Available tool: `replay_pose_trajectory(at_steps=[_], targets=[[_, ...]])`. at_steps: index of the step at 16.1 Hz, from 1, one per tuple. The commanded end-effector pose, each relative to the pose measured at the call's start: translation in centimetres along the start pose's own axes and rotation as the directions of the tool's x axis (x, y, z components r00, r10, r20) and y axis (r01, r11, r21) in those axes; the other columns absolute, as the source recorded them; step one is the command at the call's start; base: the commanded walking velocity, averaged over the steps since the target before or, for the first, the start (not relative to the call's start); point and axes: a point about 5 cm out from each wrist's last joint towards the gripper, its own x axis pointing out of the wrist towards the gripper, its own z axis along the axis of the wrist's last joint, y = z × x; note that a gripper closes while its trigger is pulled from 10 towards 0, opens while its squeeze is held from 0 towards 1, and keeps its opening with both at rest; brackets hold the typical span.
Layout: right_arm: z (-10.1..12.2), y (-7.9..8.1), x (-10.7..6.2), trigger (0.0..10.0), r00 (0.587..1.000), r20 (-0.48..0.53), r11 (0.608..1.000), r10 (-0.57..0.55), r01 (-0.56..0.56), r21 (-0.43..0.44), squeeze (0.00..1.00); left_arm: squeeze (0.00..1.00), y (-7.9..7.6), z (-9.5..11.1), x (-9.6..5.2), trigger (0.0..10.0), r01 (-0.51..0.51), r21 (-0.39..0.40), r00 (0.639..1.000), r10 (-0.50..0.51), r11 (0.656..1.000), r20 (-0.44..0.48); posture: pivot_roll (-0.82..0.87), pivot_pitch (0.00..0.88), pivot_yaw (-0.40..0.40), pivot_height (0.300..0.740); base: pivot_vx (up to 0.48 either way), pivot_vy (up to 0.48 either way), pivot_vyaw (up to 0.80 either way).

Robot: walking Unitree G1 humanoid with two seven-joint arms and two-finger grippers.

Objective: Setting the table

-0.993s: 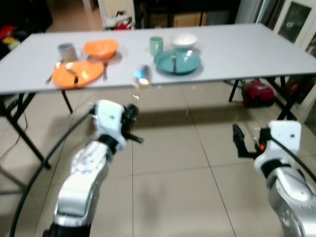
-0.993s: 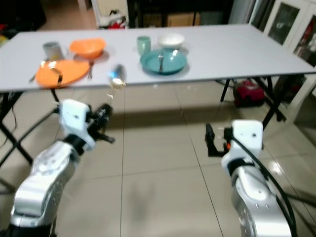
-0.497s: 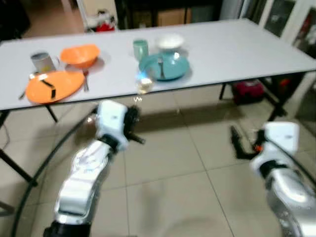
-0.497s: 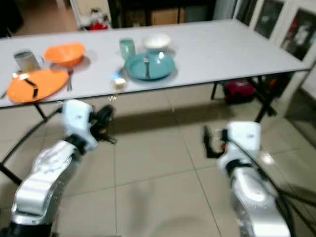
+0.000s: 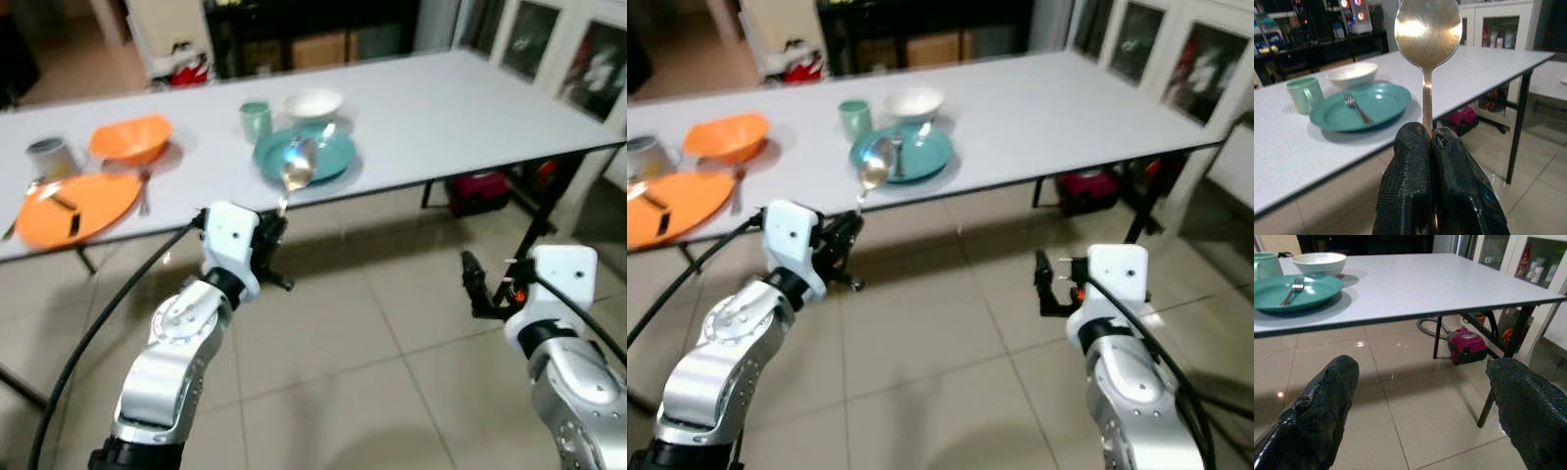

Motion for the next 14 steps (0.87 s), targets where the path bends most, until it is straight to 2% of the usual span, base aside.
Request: replay_pose_trajectory(at_steps=[1, 2, 14], targets=[[0.23, 0.61, 0.00, 10.0, 1.000, 0.009, 1.000, 0.023, -0.023, 0.011, 0.00, 0.00, 0.91, 0.19, -0.17, 10.0, -0.024, 0.012, 1.000, 0.024, 1.000, -0.001, -0.01, 0.000, 0.047, 0.740, 0.307, 0.000, -0.80], [0.25, 0.62, -0.01, 10.0, 1.000, 0.010, 1.000, 0.023, -0.023, 0.012, 0.00, 0.00, 0.90, 0.19, -0.16, 10.0, -0.022, 0.012, 1.000, 0.022, 1.000, -0.001, -0.01, 0.000, 0.046, 0.740, 0.307, 0.000, -0.80], [0.43, 0.96, 0.18, 10.0, 0.998, 0.019, 0.998, 0.057, -0.057, -0.002, 0.00, 0.00, 0.94, 0.27, -0.09, 10.0, -0.029, 0.011, 1.000, 0.029, 1.000, 0.002, 0.00, 0.000, 0.041, 0.740, 0.340, 0.000, 0.00]])
